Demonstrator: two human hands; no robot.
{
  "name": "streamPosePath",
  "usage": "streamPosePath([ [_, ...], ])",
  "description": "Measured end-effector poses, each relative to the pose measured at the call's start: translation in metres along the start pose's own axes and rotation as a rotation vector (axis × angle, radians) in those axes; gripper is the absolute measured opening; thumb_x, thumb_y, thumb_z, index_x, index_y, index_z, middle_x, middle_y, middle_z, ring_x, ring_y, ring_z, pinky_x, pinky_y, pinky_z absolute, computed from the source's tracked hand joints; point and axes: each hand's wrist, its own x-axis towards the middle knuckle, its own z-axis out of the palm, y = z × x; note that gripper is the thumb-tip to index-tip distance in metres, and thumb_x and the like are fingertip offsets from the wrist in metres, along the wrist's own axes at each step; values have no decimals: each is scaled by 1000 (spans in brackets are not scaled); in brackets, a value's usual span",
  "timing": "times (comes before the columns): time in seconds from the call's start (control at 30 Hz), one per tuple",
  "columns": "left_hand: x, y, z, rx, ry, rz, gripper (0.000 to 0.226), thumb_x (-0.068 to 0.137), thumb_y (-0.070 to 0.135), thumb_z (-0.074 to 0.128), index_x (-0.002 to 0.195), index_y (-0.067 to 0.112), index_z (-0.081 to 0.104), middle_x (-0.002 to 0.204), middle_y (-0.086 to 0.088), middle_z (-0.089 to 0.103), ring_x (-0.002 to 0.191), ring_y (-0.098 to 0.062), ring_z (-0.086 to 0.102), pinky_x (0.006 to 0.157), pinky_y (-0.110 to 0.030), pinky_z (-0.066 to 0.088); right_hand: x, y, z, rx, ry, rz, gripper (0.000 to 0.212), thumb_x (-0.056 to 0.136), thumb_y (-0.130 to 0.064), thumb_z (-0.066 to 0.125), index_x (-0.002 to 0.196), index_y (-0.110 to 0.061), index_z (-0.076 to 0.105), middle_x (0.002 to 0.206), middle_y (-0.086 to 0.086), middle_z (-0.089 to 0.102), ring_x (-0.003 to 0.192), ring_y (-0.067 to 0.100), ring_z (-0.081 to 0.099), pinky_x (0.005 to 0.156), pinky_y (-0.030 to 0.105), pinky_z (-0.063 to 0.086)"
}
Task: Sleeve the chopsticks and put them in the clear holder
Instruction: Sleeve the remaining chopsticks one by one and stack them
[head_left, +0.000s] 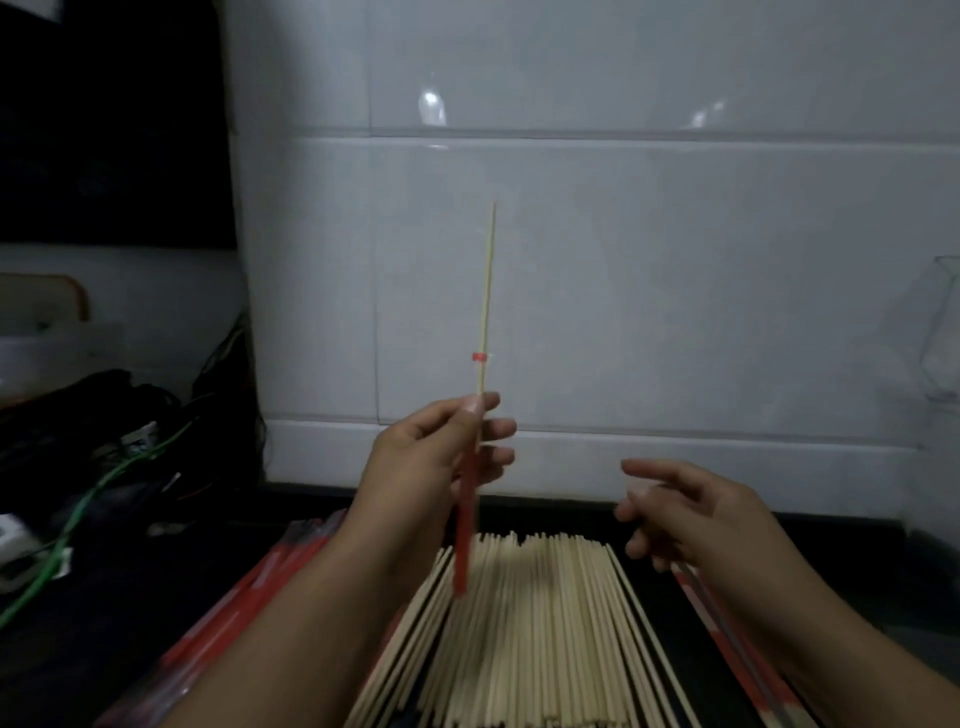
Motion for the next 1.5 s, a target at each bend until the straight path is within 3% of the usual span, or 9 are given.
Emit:
streamPosePath([
  [0.17,-1,9,-3,-121,-31,-56,23,98,21,55,113,10,70,101,-9,77,84,-19,74,83,-34,61,0,9,8,-134,-35,20,21,93,-10,61,110,-20,67,81,8,75,65,16,69,63,33,48],
  [0.53,-1,3,-4,-16,37,35,20,92,23,63,105,13,75,98,-5,78,89,-21,75,84,-39,59,1,14,5,-186,-62,30,22,94,-14,61,113,-24,64,87,-2,75,70,14,70,66,31,49],
  [0.77,-8,4,3,60,-14,97,21,93,26,61,108,19,74,97,-1,78,88,-18,75,70,-23,60,-9,6,13,-210,-120,0,19,92,-15,63,110,-22,67,86,8,72,70,12,71,66,26,54],
  [0.97,-26,-1,24,92,-71,217,21,84,33,61,99,27,75,92,3,78,86,-12,74,74,-20,60,-23,1,36,-145,-397,-16,32,86,-42,61,113,-28,68,101,-8,73,90,10,70,70,24,54],
  [1.03,-30,-3,29,123,-69,257,19,83,34,61,95,29,75,91,5,78,87,-11,74,69,-21,60,-23,4,41,-51,-461,9,26,92,-35,62,115,-23,68,105,-5,72,96,16,69,73,28,55],
  [1.1,-30,-4,29,147,-50,276,17,87,30,62,96,29,75,90,6,78,87,-10,73,60,-19,58,-21,8,44,145,-506,107,38,81,-20,57,118,-15,67,101,6,73,97,26,70,72,34,53],
  [1.2,-26,-4,25,187,-16,258,17,91,26,61,100,28,75,90,6,78,86,-11,73,64,-19,59,-19,8,45,297,-474,163,55,66,-13,50,117,-10,68,97,14,73,92,31,70,70,37,52],
  [1.33,-25,-7,26,101,9,116,17,93,27,61,101,25,76,92,2,78,88,-19,74,68,-26,61,-22,8,48,118,-300,-11,19,98,-21,56,103,-18,74,91,7,75,87,22,72,74,35,55],
  [1.5,-33,-14,39,-100,-9,-97,21,90,27,62,84,18,81,89,-8,78,75,-19,74,63,-31,53,-27,5,50,68,-201,-165,17,94,-16,60,90,-19,76,79,4,74,77,15,73,66,22,54],
])
